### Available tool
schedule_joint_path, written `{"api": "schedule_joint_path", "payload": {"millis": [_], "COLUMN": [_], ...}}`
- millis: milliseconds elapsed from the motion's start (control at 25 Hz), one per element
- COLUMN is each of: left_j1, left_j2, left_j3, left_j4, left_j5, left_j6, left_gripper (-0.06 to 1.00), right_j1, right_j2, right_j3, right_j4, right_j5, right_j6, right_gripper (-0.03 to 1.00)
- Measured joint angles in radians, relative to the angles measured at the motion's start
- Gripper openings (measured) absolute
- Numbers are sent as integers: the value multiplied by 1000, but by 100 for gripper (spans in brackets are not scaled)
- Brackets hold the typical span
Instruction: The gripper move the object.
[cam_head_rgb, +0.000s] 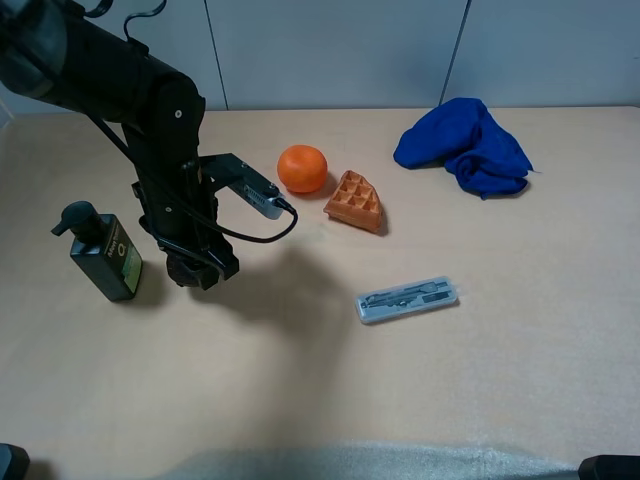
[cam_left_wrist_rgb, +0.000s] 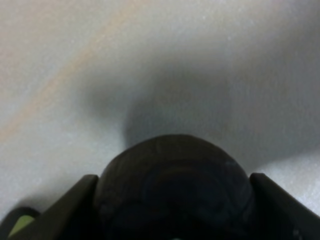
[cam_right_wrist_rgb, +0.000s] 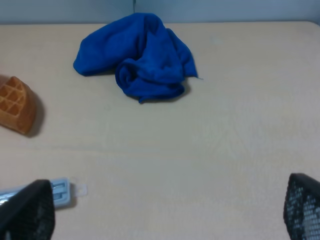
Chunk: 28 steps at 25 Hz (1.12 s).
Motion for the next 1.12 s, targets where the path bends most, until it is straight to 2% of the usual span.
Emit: {"api": "schedule_joint_path", "payload": {"millis": [160, 440, 680, 1120], "left_j1": [0, 0, 0, 0], "left_j2": [0, 0, 0, -6], "left_j3": [0, 0, 0, 0], "left_j4": [3, 3, 3, 3], "left_j5": [0, 7, 10, 13], "left_j6": [0, 0, 2, 2], "left_gripper": [64, 77, 80, 93], "right_j1": [0, 0, 0, 0], "right_j2": [0, 0, 0, 0], "right_j3": [0, 0, 0, 0], "right_j4": [0, 0, 0, 0], "right_j5": [0, 0, 0, 0], "right_j6": [0, 0, 0, 0], "right_gripper": [69, 69, 69, 69]}}
